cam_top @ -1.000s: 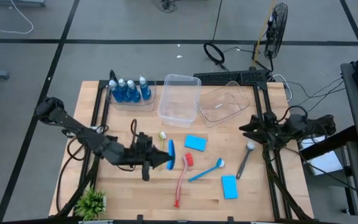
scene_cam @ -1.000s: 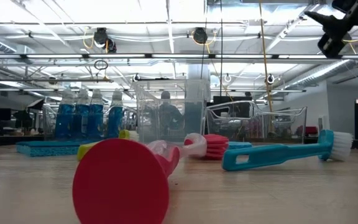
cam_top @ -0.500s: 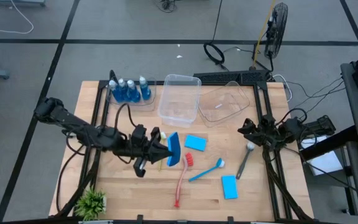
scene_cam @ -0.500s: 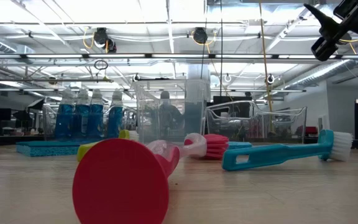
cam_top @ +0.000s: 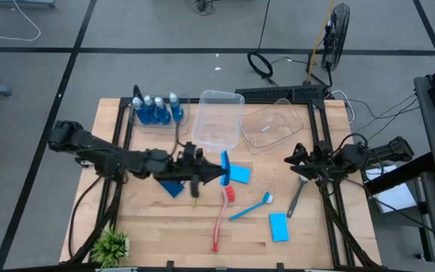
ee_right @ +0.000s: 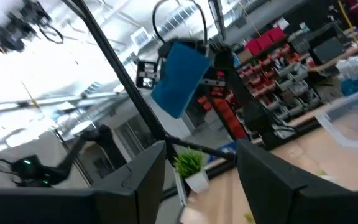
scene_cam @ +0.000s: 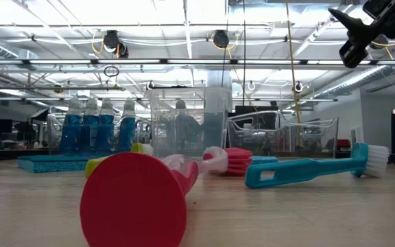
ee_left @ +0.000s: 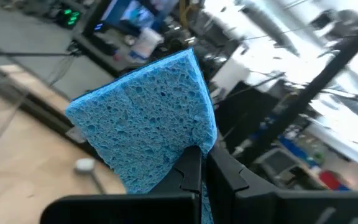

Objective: Pick & Place Kitchen Sink Supplies
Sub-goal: Put the sponge into the right transparent bin

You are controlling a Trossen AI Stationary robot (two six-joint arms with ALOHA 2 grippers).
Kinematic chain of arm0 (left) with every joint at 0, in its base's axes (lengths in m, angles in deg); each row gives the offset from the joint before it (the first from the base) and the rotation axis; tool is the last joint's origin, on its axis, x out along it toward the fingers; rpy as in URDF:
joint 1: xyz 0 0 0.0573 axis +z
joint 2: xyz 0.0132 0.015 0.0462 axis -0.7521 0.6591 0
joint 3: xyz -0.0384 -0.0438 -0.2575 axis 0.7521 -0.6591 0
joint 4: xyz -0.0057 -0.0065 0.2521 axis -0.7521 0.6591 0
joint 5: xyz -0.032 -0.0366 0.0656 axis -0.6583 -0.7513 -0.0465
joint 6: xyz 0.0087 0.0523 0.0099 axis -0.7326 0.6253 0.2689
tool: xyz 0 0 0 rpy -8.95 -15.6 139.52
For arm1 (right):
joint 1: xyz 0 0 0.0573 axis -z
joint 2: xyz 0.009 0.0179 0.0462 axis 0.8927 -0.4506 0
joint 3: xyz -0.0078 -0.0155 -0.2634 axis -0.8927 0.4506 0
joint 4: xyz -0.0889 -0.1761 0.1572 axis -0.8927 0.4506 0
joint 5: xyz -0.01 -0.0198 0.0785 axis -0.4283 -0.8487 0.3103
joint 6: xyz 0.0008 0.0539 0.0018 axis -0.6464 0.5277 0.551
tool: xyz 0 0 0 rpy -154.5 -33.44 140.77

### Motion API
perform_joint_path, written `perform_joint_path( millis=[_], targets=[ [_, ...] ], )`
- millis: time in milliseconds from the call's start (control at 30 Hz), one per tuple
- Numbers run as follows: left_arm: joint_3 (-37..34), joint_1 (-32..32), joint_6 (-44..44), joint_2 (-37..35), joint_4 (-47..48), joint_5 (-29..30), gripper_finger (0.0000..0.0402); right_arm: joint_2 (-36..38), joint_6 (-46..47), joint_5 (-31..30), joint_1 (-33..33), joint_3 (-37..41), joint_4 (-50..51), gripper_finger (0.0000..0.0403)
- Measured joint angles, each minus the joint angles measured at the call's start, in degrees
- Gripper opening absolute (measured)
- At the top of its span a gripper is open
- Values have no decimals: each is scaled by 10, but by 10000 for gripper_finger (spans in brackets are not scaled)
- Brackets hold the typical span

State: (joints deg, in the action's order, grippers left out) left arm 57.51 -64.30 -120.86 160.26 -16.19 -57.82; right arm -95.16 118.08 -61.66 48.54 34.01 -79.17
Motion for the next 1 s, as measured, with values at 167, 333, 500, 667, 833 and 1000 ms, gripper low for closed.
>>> perform_joint_path(
  millis=[167, 333, 500, 667, 833, 1000],
  targets=[
    [61, 33, -5, 45, 75, -24, 4, -59, -8, 0, 0, -23, 1, 183],
    [169, 54, 29, 98, 211, -51, 4, -109, -30, 12, 0, -52, 1, 183],
    [265, 66, 73, 147, 302, -75, 4, -144, -64, 12, 0, -79, 1, 183],
    [316, 69, 110, 184, 306, -93, 4, -170, -90, 9, 0, -97, 1, 183],
    [342, 70, 114, 209, 336, -69, 4, -193, -106, 9, 0, -120, 1, 183],
    [343, 73, 116, 219, 360, -43, 4, -217, -140, 9, 0, -149, 5, 183]
  ],
)
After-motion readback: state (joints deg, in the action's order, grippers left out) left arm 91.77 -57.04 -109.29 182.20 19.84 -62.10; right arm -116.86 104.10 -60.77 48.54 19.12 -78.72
